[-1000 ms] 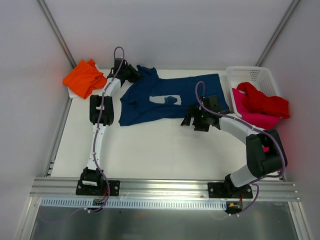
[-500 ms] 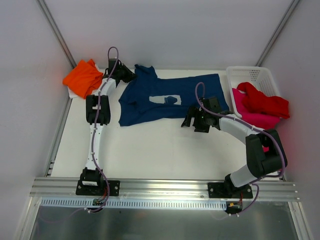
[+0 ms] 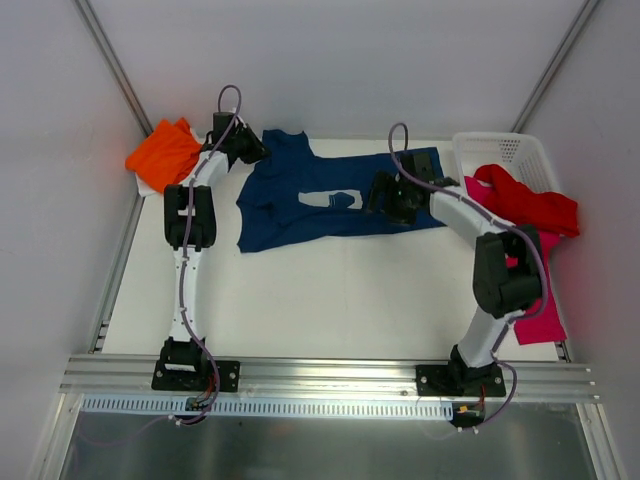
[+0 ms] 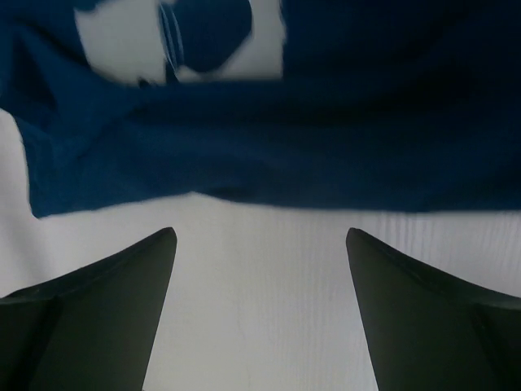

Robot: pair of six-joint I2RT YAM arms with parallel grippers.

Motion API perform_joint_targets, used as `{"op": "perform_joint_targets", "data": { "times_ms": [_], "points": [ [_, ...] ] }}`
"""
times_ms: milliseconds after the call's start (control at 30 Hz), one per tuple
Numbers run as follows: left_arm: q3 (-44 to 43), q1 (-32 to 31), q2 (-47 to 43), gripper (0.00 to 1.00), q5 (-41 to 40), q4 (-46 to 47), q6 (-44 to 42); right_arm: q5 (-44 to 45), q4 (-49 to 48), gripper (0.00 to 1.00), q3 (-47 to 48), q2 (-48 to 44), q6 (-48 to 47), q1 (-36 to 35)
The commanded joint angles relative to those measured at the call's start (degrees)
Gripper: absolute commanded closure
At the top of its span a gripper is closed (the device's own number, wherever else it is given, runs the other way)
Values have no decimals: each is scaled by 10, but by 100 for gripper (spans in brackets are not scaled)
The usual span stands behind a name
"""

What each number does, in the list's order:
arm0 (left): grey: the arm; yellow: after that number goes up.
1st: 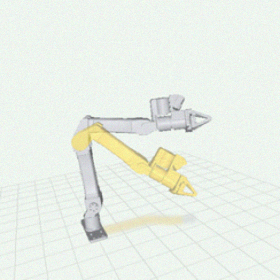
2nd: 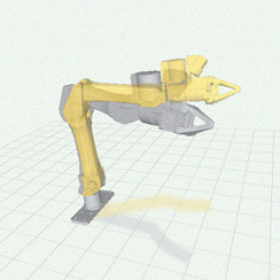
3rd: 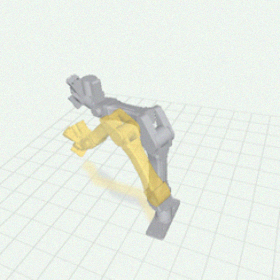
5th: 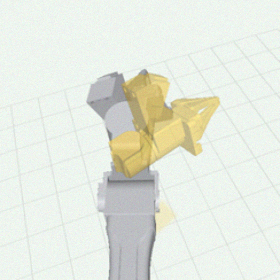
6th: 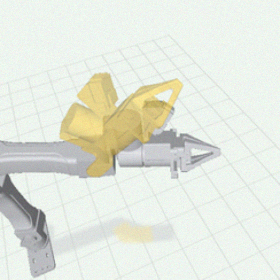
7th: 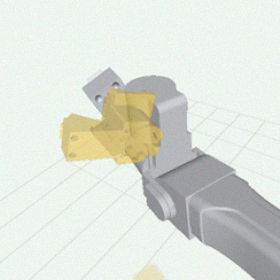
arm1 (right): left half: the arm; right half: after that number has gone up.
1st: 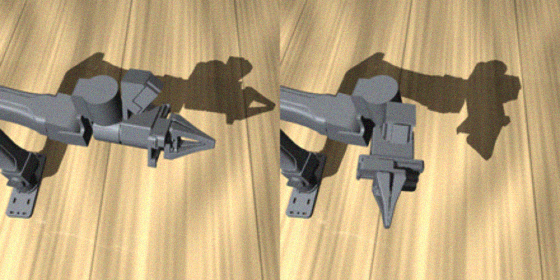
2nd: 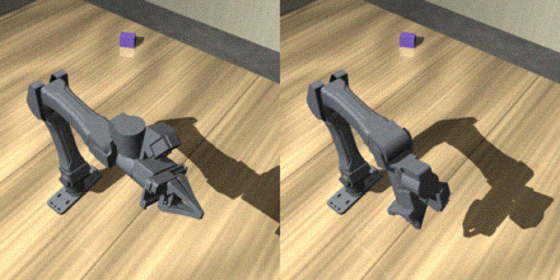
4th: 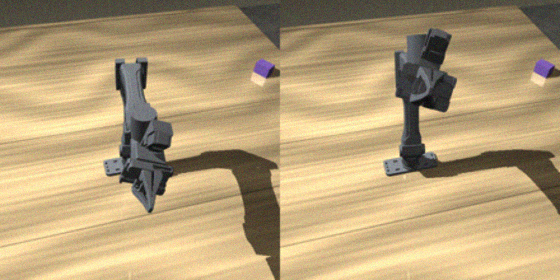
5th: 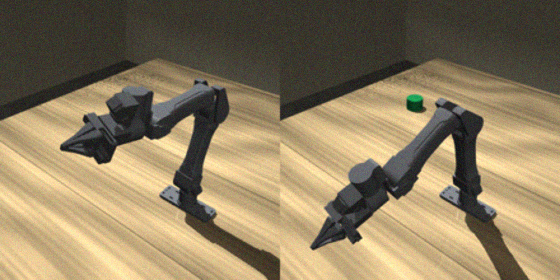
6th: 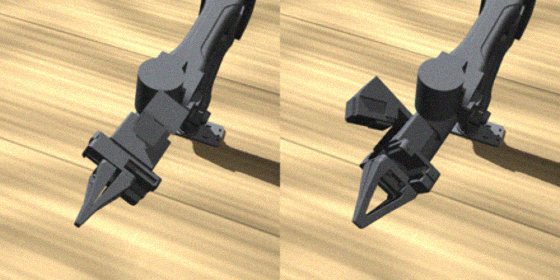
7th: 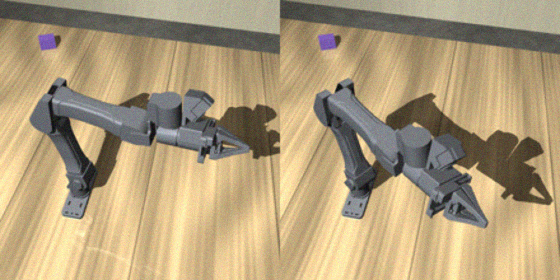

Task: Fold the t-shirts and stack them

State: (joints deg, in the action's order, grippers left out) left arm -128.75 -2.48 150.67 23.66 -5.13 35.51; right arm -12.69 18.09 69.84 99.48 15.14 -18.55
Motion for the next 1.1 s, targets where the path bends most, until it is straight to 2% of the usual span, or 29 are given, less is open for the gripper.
{"op": "perform_joint_targets", "data": {
  "times_ms": [0,33,67,167,200,267,333,500,800,1067],
  "points": [
    [34,12,-76,100,16,4,-54,14,60,10,199,96,-21,24],
    [40,15,-80,100,21,4,-56,13,76,10,250,163,-22,34],
    [46,18,-82,100,27,4,-58,10,90,10,346,196,-23,40],
    [50,21,-79,100,59,2,-58,10,100,10,462,310,-22,58],
    [52,34,-78,100,72,2,-58,14,100,10,529,337,-20,62],
    [55,41,-78,100,83,0,-63,-3,97,10,591,412,-10,76],
    [59,46,-80,100,99,-3,-69,-8,90,10,648,446,3,92],
    [69,70,-87,100,125,-13,-83,23,30,10,623,463,50,126],
    [65,97,-86,100,158,-38,-96,98,-16,10,601,449,32,145],
    [46,97,-71,100,192,-49,-100,108,-153,10,572,439,31,142]
  ]
}}
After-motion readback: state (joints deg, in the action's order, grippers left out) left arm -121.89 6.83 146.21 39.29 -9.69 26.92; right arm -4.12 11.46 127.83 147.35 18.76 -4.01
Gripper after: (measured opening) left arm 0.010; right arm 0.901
